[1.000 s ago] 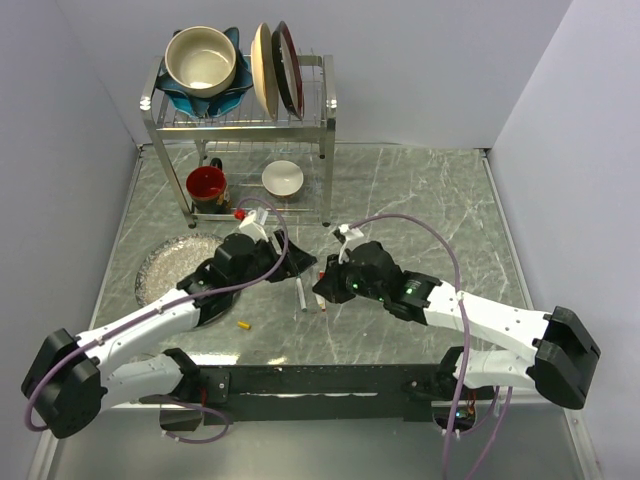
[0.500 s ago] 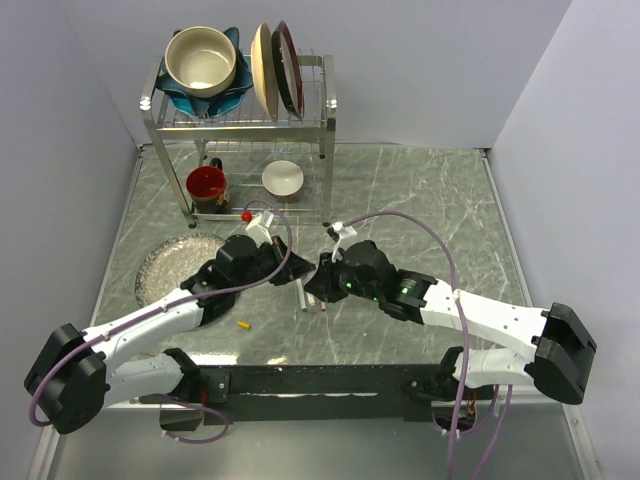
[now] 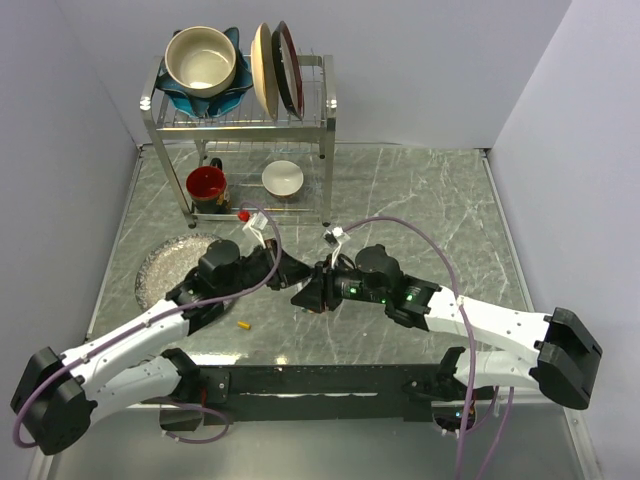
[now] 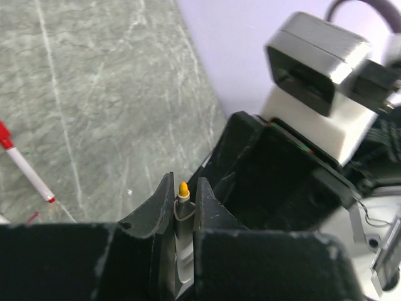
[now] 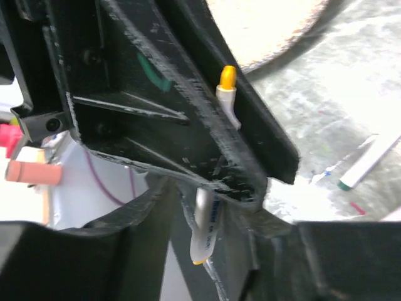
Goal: Insert the pens into the pen caps
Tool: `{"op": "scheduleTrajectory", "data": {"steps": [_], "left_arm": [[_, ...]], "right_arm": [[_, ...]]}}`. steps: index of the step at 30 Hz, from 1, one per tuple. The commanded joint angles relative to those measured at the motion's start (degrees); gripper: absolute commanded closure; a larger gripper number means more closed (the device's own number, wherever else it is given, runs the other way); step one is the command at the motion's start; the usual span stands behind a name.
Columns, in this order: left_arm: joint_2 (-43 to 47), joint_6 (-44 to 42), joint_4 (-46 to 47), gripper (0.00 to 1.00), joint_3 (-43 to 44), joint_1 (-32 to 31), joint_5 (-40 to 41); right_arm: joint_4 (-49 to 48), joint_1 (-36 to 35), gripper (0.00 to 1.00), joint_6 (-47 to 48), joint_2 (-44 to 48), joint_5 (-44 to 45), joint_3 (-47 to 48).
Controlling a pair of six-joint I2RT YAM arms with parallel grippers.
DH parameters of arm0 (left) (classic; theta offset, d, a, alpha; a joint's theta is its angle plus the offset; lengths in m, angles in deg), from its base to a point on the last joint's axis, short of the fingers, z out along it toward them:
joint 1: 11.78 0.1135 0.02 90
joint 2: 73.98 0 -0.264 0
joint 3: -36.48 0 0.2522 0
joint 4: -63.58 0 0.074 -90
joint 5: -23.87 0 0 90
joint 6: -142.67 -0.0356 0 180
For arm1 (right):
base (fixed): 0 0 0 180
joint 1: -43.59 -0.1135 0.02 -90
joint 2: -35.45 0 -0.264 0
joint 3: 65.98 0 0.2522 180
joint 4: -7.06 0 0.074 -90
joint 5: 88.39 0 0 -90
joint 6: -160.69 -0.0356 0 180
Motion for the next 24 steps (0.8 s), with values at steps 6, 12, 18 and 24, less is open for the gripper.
{"op": "scheduleTrajectory", "data": {"steps": [6, 12, 18, 24], "left_arm": [[2.62, -1.12, 3.32, 0.99, -1.05, -0.06, -3.55], [4.11, -3.05, -2.45, 0.82, 1.22, -0.14, 0.05], [10.61, 0.62, -16.17, 0.07, 5.0, -0.06, 19.28], [13.61, 20.18, -38.66, 0.2, 10.71, -0.06, 40.38]], "right_arm": [[-10.36, -0.15, 0.83, -3.54, -0.16, -9.37, -1.65], [-13.88, -0.24, 1.0, -5.64, -1.13, -11.05, -2.62], [-13.54, -0.15, 1.0, -5.91, -0.69, -8.86, -3.14], [-13.01, 0.46, 1.0, -5.65, 0.36, -7.54, -4.55]]}}
